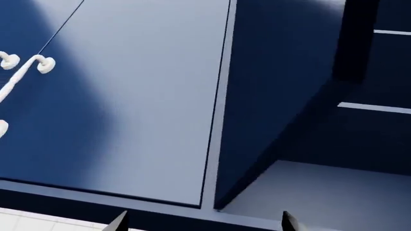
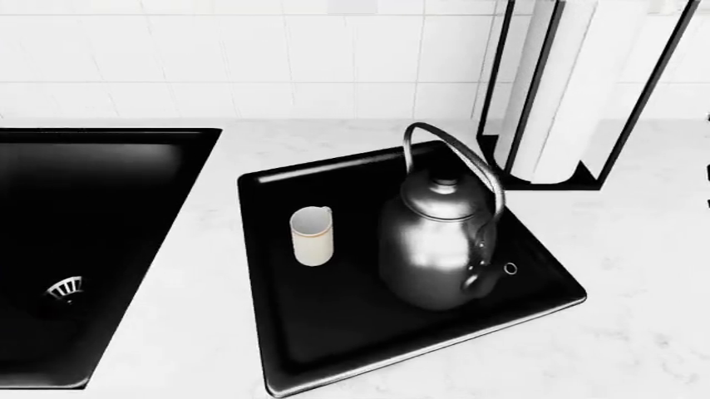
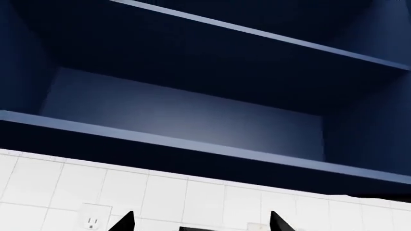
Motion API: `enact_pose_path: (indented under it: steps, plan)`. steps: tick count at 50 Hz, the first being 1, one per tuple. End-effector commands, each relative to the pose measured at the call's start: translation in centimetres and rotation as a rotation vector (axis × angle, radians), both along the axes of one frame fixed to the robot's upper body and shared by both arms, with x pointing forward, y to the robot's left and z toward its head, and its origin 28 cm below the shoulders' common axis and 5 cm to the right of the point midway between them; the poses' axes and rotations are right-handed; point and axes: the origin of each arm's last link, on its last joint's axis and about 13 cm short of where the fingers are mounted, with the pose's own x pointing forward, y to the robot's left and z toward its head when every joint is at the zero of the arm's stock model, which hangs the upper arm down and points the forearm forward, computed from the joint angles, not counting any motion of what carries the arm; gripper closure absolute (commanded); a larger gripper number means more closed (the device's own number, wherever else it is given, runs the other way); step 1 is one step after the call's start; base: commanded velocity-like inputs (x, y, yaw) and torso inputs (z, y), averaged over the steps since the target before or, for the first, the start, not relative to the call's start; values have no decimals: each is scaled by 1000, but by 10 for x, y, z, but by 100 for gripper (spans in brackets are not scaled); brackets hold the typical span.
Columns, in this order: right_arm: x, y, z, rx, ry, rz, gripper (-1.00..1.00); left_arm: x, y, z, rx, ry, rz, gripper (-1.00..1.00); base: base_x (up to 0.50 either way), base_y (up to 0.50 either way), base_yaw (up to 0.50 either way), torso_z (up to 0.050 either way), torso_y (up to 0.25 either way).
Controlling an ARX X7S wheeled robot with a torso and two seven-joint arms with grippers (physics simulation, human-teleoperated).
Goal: Pick the kettle from the counter and place it on the tray. Then pick the mug from the cabinet and place it on the tray. Then close the cabinet doors.
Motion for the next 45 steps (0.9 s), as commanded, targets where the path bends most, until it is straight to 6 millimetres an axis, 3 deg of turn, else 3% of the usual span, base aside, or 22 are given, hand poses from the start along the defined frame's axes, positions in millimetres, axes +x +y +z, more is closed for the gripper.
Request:
enact_pose_path:
  steps: [1, 11, 22, 33, 40, 41, 42, 43, 44, 45]
  plan:
    - [2, -2, -4, 12, 5, -11, -100, 0, 0, -2, 4, 7, -3, -100, -1, 500, 0, 0, 0]
    - [3, -4, -7, 52, 32, -39, -100, 2, 15, -7, -48, 78, 88, -100, 0, 100, 0, 0, 0]
    - [6, -1, -4, 51, 67, -72, -100, -2, 36, 9, -127, 65, 273, -100, 0, 0, 0, 0, 0]
    - [6, 0, -3, 48, 72, -70, -100, -2, 38, 56, -78, -38, 306, -100, 0, 0, 0, 0, 0]
    - [3, -1, 0, 44, 66, -70, -100, 9, 41, 81, -51, -53, 242, -100, 0, 0, 0, 0, 0]
    - [2, -2, 0, 45, 65, -69, -100, 33, 46, 70, -109, 61, 240, -100, 0, 0, 0, 0, 0]
    - [2, -2, 0, 45, 65, -67, -100, 40, 50, 79, -99, -17, 238, -100, 0, 0, 0, 0, 0]
    - [2, -2, -1, 46, 65, -66, -100, 54, 32, 80, -115, 81, 150, -100, 0, 0, 0, 0, 0]
    - [1, -3, -1, 47, 66, -65, -100, 57, 22, 91, -56, 86, 138, -100, 0, 0, 0, 0, 0]
    - [1, -3, -2, 48, 66, -64, -100, 48, 21, 105, 4, 72, 204, -100, 0, 0, 0, 0, 0]
